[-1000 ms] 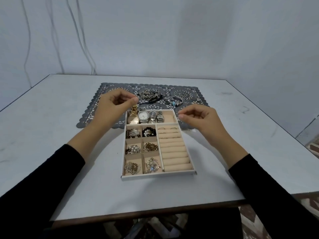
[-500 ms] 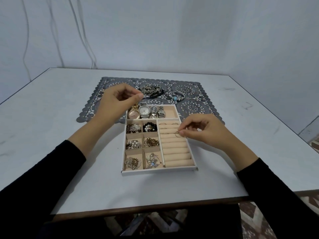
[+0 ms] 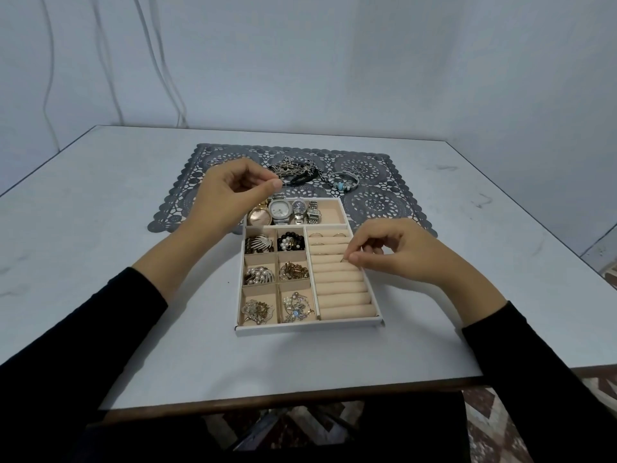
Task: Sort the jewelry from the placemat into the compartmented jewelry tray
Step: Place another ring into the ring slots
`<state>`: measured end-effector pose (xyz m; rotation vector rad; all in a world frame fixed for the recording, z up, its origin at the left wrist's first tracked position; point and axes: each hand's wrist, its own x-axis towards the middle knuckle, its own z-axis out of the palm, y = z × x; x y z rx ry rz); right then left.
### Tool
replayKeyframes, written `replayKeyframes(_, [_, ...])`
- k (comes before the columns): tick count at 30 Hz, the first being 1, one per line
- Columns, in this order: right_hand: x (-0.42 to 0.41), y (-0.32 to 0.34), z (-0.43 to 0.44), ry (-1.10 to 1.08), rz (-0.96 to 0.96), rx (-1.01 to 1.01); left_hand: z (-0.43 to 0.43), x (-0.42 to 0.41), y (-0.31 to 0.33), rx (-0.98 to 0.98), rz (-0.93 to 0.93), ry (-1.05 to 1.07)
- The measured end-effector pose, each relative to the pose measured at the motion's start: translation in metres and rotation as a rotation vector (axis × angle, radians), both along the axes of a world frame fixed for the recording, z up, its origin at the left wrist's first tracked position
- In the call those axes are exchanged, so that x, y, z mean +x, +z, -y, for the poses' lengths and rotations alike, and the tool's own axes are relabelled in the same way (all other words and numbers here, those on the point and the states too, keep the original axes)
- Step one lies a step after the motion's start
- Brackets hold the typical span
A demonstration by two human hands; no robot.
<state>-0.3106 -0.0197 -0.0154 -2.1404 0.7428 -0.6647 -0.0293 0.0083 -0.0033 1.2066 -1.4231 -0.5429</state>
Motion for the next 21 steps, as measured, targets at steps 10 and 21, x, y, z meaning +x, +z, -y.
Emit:
replayKeyframes(10, [0.0053, 0.0045, 0.0018, 0.002, -0.011, 0.144, 0.0001, 0.0001, -0.0004, 0.009, 0.004, -0.002])
replayKeyframes(21, [0.0054, 0.0069, 0.0038, 0.003, -0.001, 0.182, -0.0008, -0.0016, 0.0001, 0.011, 0.015, -0.008])
